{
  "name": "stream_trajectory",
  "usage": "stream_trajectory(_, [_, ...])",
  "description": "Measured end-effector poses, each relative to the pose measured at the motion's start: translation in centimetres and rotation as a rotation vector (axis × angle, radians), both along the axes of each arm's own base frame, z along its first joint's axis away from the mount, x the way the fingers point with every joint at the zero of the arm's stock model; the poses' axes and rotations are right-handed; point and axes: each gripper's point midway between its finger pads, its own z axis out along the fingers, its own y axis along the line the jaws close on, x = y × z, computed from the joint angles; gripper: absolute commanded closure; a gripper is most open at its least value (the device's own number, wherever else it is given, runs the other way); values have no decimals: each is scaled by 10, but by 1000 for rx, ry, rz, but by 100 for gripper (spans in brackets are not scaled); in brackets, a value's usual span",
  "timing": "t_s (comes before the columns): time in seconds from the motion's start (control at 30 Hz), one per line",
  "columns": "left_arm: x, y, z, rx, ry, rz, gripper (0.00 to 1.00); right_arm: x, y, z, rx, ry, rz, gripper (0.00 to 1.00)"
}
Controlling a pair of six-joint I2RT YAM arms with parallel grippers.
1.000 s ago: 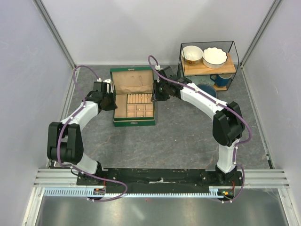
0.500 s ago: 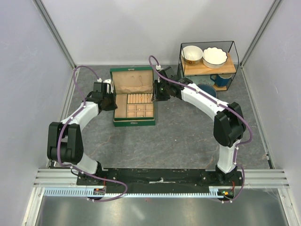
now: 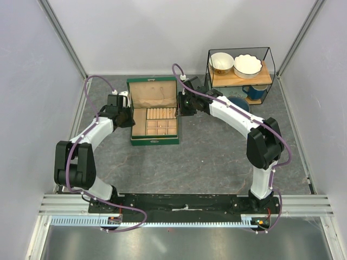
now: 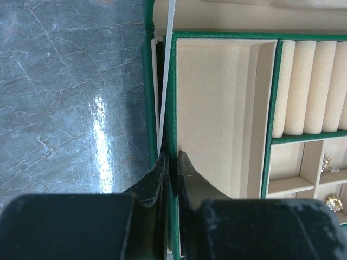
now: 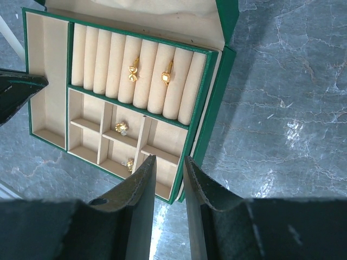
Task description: Organize the mixed jewelry
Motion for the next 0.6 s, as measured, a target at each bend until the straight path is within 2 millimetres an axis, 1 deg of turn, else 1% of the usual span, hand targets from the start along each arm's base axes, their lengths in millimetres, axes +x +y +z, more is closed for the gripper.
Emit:
stream_trajectory(0.23, [-2,1,1,-1,5,2,87,0,0,0,0,0,0,66])
stream_trajectory(0.3, [-3,1,1,-3,8,3,85,0,0,0,0,0,0,66])
stream_trajectory(0.4, [-3,1,1,-4,10,2,78,0,0,0,0,0,0,66])
stream_trajectory(0.43, [-3,1,1,-5,10,2,73,0,0,0,0,0,0,66])
stream_trajectory(0.53, [-3,0,1,-11,13,5,63,0,0,0,0,0,1,66])
stream_trajectory(0.6, [-3,-1,1,-13,15,5,60,0,0,0,0,0,1,66])
